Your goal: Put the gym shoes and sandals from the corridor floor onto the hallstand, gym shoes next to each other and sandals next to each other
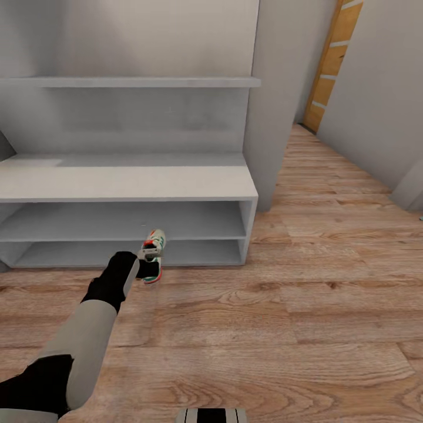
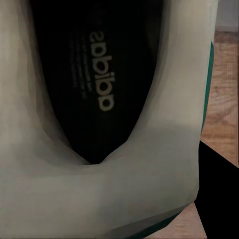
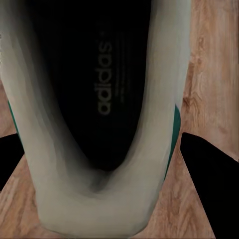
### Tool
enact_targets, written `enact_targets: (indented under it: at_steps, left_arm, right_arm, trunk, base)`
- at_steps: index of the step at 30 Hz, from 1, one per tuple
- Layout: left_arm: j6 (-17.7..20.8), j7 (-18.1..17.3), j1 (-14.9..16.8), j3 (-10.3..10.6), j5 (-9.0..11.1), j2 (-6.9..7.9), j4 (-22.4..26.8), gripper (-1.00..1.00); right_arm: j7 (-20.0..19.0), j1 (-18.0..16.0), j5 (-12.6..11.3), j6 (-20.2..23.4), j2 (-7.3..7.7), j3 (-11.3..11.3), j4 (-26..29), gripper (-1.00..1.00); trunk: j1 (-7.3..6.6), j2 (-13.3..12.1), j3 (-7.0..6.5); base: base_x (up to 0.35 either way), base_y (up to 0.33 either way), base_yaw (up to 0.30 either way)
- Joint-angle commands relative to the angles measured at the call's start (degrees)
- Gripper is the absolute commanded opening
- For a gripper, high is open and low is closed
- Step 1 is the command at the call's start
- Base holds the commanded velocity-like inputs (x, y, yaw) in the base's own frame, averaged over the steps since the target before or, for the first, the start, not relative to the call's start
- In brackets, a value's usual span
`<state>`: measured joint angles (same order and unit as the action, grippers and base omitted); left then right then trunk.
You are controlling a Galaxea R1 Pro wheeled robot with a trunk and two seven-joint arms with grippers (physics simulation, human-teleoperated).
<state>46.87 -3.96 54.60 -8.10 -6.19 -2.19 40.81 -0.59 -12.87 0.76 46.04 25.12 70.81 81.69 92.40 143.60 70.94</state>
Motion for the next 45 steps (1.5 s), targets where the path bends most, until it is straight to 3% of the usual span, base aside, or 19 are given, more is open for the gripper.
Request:
enact_targets:
  at_steps: [1,6,23,37,45]
  left_arm:
    - [0.2,-0.4,0.4,-0.3,-0.6,-0.08,-0.1,-1.00]
    - [0.2,-0.1,1.7,-0.3,-0.6,-0.02,-0.8,-1.00]
    - [0.1,-0.1,1.8,-0.2,-0.6,0.08,-1.0,-1.00]
    - [0.0,-0.1,1.6,-0.2,-0.7,0.08,-1.1,-1.00]
    - [0.0,-0.1,1.6,-0.1,-0.7,0.00,-1.1,-1.00]
  right_arm:
    - [0.0,0.0,0.2,0.3,0.00,0.0,0.0,-1.00]
    - [0.0,0.0,0.7,0.3,-0.06,0.0,0.0,-1.00]
    - [0.0,0.0,0.9,0.3,-0.13,-0.1,0.0,-1.00]
    - [0.0,0.0,0.9,0.3,-0.40,-0.2,-0.1,-1.00]
    - [0.0,0.0,0.8,0.3,-0.42,-0.1,-0.1,-1.00]
  trunk:
    - [-0.01,0.0,0.05]
    - [-0.01,0.0,0.05]
    - [-0.01,0.0,0.05]
    - [-0.01,0.0,0.05]
    - [-0.01,0.0,0.05]
  base:
    - [0.000,0.000,0.000]
    - [0.000,0.000,0.000]
    - [0.004,0.000,0.000]
    - [0.097,0.000,0.000]
    - [0.286,0.000,0.000]
